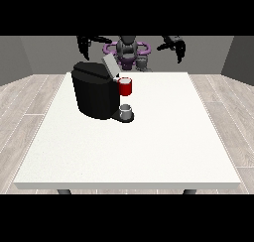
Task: Insert the coffee pod into the coffee machine and close the lid
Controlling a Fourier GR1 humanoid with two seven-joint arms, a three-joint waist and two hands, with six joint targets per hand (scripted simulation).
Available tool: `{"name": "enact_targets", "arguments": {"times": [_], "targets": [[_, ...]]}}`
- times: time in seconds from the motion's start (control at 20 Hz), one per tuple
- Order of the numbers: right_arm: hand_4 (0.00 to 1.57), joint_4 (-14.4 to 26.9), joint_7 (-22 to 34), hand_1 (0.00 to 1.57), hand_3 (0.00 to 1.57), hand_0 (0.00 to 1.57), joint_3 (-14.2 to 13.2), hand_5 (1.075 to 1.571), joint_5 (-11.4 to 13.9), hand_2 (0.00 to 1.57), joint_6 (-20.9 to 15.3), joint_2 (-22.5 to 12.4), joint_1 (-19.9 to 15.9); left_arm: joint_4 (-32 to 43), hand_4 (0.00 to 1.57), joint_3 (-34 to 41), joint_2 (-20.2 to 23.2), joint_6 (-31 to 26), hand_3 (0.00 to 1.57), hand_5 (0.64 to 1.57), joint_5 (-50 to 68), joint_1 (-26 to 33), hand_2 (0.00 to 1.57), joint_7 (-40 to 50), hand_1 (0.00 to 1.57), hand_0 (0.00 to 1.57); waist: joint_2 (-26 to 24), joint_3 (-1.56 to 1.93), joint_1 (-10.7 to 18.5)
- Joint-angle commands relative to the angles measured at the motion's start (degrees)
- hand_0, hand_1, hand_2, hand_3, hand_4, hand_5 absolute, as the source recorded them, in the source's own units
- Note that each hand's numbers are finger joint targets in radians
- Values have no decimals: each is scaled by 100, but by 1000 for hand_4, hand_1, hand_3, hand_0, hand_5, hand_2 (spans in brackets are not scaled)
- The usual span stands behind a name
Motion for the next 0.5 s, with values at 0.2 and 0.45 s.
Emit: {"name": "enact_targets", "arguments": {"times": [0.2, 0.45], "targets": [[0, 495, -282, 0, 0, 0, -13, 1571, -114, 0, 179, -84, -427, -1109, 301, -274, 141, 103, 0, 1571, 350, 505, 0, 178, 0, 0, 635, -2, -132], [0, 617, -157, 0, 0, 0, 208, 1571, -15, 0, 127, 14, -883, -1655, 338, -252, 393, 139, 0, 1571, 700, 512, 0, 570, 0, 0, 749, -2, -232]]}}
